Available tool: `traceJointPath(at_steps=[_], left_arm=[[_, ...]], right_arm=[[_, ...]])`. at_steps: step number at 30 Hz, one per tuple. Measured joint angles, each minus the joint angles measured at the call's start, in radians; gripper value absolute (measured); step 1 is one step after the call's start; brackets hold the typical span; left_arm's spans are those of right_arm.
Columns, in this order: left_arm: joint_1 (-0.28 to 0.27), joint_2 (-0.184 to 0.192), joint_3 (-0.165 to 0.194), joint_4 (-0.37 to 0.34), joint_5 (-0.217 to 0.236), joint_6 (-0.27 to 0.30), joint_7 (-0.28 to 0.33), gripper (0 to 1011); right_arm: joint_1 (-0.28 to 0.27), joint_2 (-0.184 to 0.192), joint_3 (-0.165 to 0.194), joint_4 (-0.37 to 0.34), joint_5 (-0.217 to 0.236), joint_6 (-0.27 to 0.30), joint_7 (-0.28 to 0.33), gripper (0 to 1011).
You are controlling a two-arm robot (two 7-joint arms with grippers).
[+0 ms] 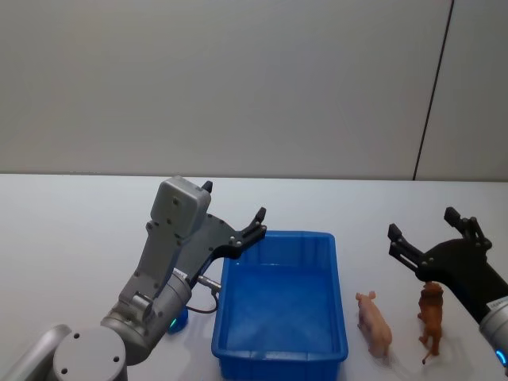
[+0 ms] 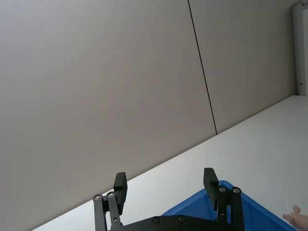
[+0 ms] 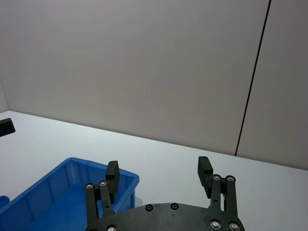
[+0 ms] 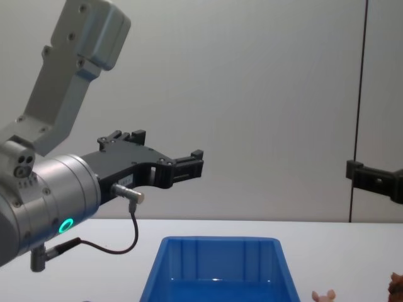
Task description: Pick up the two dolls from the table and place them into the box.
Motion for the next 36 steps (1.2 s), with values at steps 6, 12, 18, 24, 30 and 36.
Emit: traceJointPath(at_steps=[6, 12, 18, 24, 30, 36], left_arm=[[0.000, 0.000, 0.000, 0.000, 0.000, 0.000, 0.000, 1001], [0.000, 0.000, 0.000, 0.000, 0.000, 0.000, 0.000, 1001], [0.000, 0.000, 0.000, 0.000, 0.000, 0.000, 0.000, 1001], [0.000, 0.000, 0.000, 0.000, 0.000, 0.000, 0.000, 1001], [0.000, 0.000, 0.000, 0.000, 0.000, 0.000, 0.000, 1001], [0.000, 0.000, 0.000, 0.000, 0.000, 0.000, 0.000, 1001]], right_arm=[[-0.015, -0.005, -0.004, -0.011, -0.005, 0.028, -0.036, 1001], [-0.031, -0.011, -0.005, -0.015, -0.012, 0.071, -0.087, 1000], [-0.045, -0.017, -0.005, -0.009, -0.014, 0.113, -0.134, 1001], [-0.053, -0.024, -0.003, 0.011, -0.016, 0.146, -0.170, 1000], [-0.053, -0.033, -0.002, 0.046, -0.020, 0.171, -0.192, 1001], [-0.044, -0.045, -0.002, 0.087, -0.026, 0.187, -0.202, 1001]])
